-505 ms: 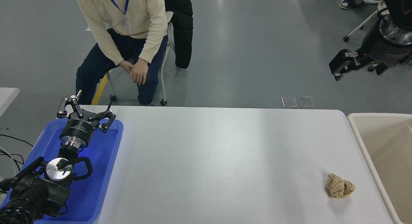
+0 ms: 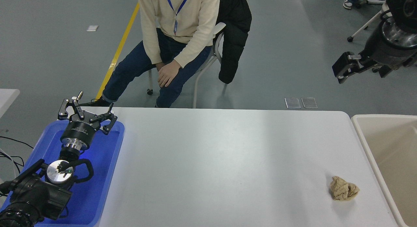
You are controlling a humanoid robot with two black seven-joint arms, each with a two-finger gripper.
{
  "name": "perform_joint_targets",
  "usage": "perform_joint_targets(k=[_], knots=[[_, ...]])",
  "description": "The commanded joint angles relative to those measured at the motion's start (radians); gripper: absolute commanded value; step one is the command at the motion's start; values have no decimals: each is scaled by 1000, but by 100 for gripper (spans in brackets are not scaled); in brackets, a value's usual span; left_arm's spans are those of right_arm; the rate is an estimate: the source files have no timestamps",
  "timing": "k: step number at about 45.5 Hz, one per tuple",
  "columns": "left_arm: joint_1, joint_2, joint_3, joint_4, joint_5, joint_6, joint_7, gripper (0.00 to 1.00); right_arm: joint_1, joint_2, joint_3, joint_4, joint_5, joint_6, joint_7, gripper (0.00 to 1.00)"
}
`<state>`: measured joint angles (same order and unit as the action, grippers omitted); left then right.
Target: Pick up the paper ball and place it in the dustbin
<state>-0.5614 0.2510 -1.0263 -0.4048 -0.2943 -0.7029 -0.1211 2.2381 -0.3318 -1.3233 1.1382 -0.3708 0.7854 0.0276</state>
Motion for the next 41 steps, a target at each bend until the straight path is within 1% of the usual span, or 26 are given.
perform_joint_targets(k=[1, 26, 41], knots=[[0, 1, 0, 0, 0, 0, 0, 100, 3, 1, 1, 0, 0, 0, 0, 100], [0, 1, 0, 0, 1, 0, 1, 100, 12, -38, 3, 2, 0, 0, 0, 100], [0, -1, 0, 1, 0, 0, 0, 100, -12, -44, -59, 12, 4, 0, 0, 100]])
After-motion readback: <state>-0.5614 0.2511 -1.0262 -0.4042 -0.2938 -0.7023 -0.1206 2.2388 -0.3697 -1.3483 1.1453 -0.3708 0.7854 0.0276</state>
